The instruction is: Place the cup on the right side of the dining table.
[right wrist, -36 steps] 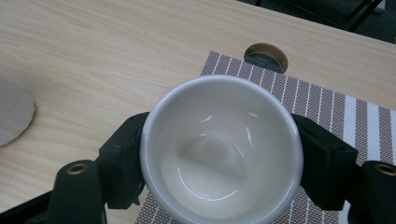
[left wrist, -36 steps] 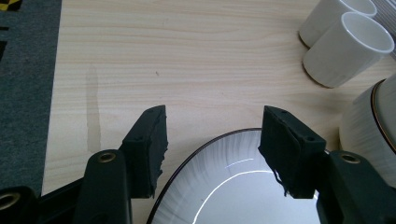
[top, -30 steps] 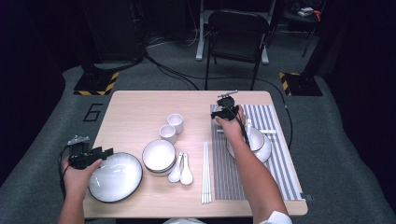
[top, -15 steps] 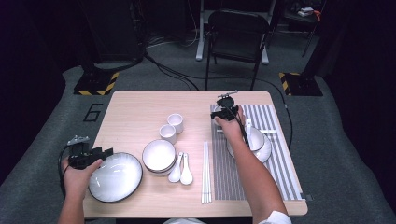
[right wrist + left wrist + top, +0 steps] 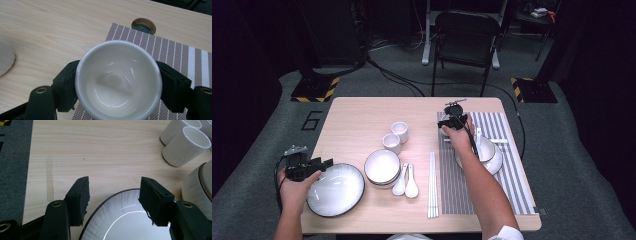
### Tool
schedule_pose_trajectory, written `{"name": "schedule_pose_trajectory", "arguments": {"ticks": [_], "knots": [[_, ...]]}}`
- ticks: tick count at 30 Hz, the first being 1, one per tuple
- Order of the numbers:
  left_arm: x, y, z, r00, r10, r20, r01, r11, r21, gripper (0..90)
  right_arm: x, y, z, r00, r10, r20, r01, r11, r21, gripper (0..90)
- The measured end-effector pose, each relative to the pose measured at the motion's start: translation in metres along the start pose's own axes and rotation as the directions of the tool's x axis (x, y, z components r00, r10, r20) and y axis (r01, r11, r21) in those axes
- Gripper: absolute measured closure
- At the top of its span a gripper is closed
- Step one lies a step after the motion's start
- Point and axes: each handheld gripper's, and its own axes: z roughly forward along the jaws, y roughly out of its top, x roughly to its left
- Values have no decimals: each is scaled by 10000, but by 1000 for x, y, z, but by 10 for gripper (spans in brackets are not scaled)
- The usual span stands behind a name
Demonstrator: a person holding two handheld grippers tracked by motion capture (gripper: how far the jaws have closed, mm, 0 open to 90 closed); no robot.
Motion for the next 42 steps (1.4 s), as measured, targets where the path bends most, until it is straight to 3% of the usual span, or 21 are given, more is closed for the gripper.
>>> {"name": "schedule_pose_trajectory", "arguments": {"ticks": [42], "knots": [[0, 0, 0, 10000, 21, 13, -21, 10000, 31, 416, -1, -2, 3, 10000, -39, 21, 38, 9997, 249, 266]]}}
